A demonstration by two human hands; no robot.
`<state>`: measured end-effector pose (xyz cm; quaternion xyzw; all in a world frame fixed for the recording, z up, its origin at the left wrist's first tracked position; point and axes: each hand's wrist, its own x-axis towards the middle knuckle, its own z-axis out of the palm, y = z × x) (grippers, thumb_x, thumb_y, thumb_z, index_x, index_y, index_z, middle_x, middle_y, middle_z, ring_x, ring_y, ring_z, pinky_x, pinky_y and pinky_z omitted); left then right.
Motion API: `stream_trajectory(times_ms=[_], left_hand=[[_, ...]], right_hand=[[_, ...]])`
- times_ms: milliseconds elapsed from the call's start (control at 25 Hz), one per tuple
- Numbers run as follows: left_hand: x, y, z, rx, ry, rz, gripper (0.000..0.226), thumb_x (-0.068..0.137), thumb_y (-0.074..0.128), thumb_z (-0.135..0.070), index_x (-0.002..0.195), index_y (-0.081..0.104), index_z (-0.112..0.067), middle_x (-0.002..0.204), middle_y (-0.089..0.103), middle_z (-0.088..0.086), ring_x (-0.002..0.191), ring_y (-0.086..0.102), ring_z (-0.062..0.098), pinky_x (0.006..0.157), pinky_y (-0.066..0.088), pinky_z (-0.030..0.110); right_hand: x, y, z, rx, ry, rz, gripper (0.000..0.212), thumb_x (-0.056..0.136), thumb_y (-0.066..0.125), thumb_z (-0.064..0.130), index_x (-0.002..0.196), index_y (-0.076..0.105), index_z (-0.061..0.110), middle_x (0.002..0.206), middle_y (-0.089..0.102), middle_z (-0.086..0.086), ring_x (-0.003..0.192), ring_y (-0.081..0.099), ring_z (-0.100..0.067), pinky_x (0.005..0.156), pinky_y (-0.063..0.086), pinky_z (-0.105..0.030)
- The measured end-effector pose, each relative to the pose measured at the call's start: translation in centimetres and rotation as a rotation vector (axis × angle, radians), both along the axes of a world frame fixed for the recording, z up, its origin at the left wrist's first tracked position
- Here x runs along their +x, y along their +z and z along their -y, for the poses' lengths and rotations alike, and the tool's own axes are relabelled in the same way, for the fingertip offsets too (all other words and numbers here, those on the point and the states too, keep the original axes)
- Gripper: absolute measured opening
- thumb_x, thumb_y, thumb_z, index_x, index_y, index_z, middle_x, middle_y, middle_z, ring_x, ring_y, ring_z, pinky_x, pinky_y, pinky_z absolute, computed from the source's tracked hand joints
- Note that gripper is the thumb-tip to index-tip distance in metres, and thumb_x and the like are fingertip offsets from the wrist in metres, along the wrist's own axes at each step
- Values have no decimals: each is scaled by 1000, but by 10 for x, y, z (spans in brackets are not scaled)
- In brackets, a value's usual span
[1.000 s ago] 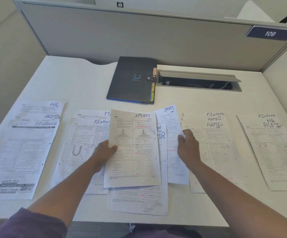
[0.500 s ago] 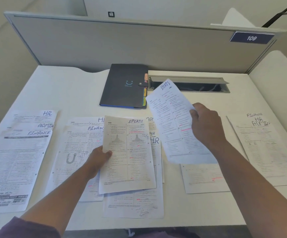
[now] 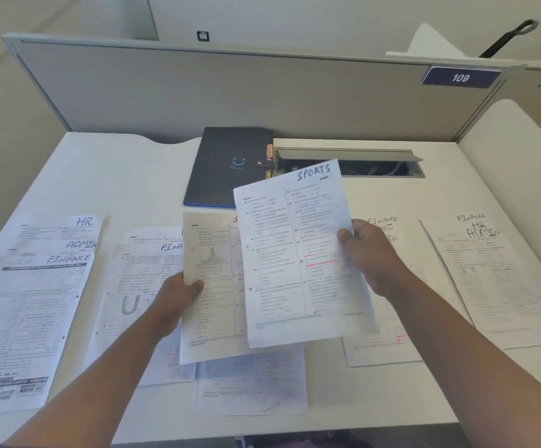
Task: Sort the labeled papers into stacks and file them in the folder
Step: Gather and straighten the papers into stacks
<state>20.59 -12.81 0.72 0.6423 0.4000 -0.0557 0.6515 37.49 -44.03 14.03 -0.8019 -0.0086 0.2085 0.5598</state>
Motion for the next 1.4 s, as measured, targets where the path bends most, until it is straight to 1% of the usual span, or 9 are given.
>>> stream_trajectory(times_ms=[200,360,520,640,880,1040,1160,1280,1400], left_hand=[[2,30,5,-75,-50,95,19,106,59,-12,120,70,-15,107,82,3,95,79,26,79,63,44],[3,45,24,-168,-77,160,22,100,61,-13,115,77,-19,115,80,8,106,77,31,93,59,52],[5,57,39,-259,-64,246,28,93,58,-35,108,82,-31,117,79,6,110,76,28,79,64,36],[7,60,45,-294,-51,281,42,103,49,-56,120,79,-32,123,78,2,112,75,23,84,63,39],[11,63,53,-82,-68,375,19,100,69,-14,117,73,-22,114,80,2,108,76,25,85,65,35],[14,80,62,89,17,571,30,90,66,-17,105,78,-40,112,80,-9,107,74,11,84,59,21],[13,80,73,107,93,661,37,86,58,-5,94,75,-37,99,78,-11,97,72,6,77,57,20],[10,71,83,83,136,632,33,80,55,-4,93,72,-30,93,76,-10,93,71,8,75,58,22],[11,70,84,71,109,638,38,83,54,-4,90,77,-33,93,78,-10,93,71,6,77,58,21]], right_hand=[[-15,-32,-5,138,1,-187,23,108,51,12,121,70,9,114,78,-8,106,74,-29,92,60,-43],[-27,-46,-14,136,-37,-188,22,108,51,17,114,72,13,112,78,-5,104,73,-25,83,57,-37],[-37,-48,-21,153,-40,-182,26,110,47,21,113,73,18,110,79,1,106,73,-23,79,57,-34],[-40,-45,-22,166,6,-201,25,110,46,21,118,70,19,112,79,2,106,74,-23,81,57,-36],[-42,-40,-20,311,55,-55,21,103,58,7,122,62,16,113,78,-5,104,75,-23,85,62,-34],[-42,-36,-15,421,103,182,25,96,66,12,117,66,26,119,76,-2,114,71,-23,94,59,-35],[-45,-39,-12,421,94,155,33,92,67,8,109,72,35,114,77,2,109,72,-17,90,60,-31],[-51,-51,-8,291,148,101,31,95,64,-3,108,73,24,99,79,10,90,71,-6,77,57,-23],[-58,-52,-10,262,186,118,29,95,66,6,107,70,32,100,76,7,90,70,-8,76,57,-24]])
